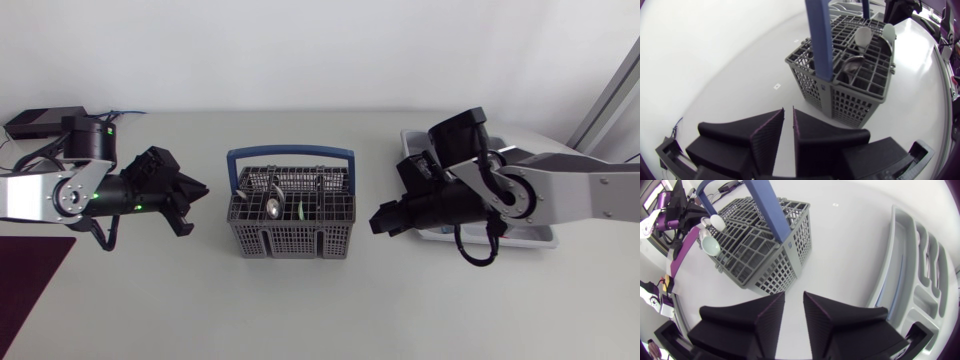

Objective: Unload the cutlery basket into the drawer organizer.

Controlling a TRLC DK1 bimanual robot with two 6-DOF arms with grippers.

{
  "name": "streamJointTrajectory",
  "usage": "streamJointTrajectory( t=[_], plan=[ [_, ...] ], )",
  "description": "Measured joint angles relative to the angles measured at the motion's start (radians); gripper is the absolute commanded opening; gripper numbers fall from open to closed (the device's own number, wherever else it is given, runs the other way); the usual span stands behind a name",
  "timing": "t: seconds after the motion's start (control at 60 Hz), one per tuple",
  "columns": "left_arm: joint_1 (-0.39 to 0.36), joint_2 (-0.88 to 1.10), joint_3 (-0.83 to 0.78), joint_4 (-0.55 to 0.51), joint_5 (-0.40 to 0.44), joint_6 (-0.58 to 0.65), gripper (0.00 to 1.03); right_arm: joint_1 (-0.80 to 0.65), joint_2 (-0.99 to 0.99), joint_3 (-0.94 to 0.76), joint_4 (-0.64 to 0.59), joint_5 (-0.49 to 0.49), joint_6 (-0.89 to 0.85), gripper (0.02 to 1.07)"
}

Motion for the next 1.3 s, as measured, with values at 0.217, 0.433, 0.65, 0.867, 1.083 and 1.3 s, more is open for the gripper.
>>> streamJointTrajectory(
  t=[0.217, 0.433, 0.65, 0.867, 1.083, 1.3],
  plan=[
    [0.0, -0.205, -0.046, -0.142, 0.004, 0.115, 0.88, 0.059, -0.1, -0.06, -0.006, 0.074, -0.049, 0.97],
    [-0.02, -0.394, -0.09, -0.257, 0.039, 0.311, 0.96, 0.077, -0.186, -0.129, 0.009, 0.079, -0.12, 0.98],
    [-0.123, -0.493, -0.093, -0.336, 0.045, 0.472, 0.95, 0.154, -0.212, -0.177, 0.027, 0.15, -0.224, 0.98],
    [-0.231, -0.482, -0.092, -0.35, -0.047, 0.611, 0.95, 0.22, -0.281, -0.195, 0.05, 0.164, -0.288, 0.98],
    [-0.257, -0.388, -0.061, -0.351, -0.126, 0.735, 0.94, 0.254, -0.285, -0.202, 0.087, 0.193, -0.308, 0.98],
    [-0.301, -0.316, 0.027, -0.35, -0.183, 0.835, 0.84, 0.254, -0.255, -0.22, 0.11, 0.197, -0.322, 0.98]
  ],
)
